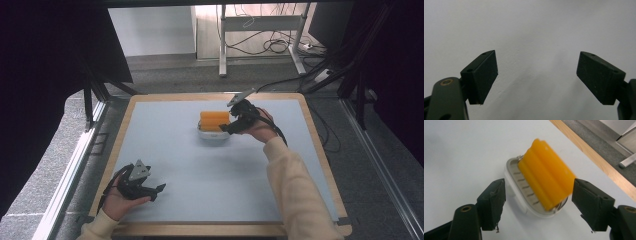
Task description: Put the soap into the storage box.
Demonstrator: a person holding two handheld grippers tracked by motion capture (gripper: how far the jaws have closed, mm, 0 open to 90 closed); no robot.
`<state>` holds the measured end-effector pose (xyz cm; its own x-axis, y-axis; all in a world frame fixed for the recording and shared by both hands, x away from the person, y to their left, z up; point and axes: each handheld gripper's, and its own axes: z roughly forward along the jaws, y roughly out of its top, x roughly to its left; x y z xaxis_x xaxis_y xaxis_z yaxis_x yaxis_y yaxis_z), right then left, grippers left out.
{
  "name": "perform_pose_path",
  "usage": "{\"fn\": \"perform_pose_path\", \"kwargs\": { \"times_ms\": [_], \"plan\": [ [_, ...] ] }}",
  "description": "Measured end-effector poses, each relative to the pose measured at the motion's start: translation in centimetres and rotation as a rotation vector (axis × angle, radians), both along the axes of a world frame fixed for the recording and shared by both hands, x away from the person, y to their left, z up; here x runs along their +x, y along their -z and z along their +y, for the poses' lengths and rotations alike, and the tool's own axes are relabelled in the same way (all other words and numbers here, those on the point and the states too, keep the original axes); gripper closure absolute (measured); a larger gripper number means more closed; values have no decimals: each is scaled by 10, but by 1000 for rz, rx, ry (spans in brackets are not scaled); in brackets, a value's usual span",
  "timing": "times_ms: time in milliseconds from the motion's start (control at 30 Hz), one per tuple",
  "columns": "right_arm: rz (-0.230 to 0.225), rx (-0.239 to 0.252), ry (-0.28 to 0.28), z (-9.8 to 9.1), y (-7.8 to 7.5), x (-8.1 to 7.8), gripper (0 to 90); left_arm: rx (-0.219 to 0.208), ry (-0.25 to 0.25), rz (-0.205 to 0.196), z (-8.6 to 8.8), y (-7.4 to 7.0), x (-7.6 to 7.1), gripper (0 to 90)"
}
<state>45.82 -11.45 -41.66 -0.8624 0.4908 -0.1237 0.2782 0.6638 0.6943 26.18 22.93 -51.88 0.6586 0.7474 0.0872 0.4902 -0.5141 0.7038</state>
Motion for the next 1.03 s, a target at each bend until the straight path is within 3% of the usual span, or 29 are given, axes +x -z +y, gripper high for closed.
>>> {"fn": "perform_pose_path", "kwargs": {
  "times_ms": [133, 300, 600, 833, 933, 1033],
  "plan": [
    [-23, 8, 50, -18, 5, -26, 243, 0, -3, -1, 1, 0, 0, 174],
    [-89, 66, 99, -49, 10, -64, 253, 3, -5, -1, 0, 0, 0, 174],
    [-46, 133, 199, -97, 30, -118, 232, 3, -1, -4, -3, 0, 0, 174],
    [-23, 132, 239, -117, 57, -136, 230, -1, -3, -12, -2, -2, 2, 174],
    [-23, 150, 246, -120, 58, -134, 227, -5, -3, -19, -3, -5, 4, 174],
    [-53, 164, 248, -118, 56, -134, 226, 2, 6, -16, -6, -4, 6, 174]
  ]
}}
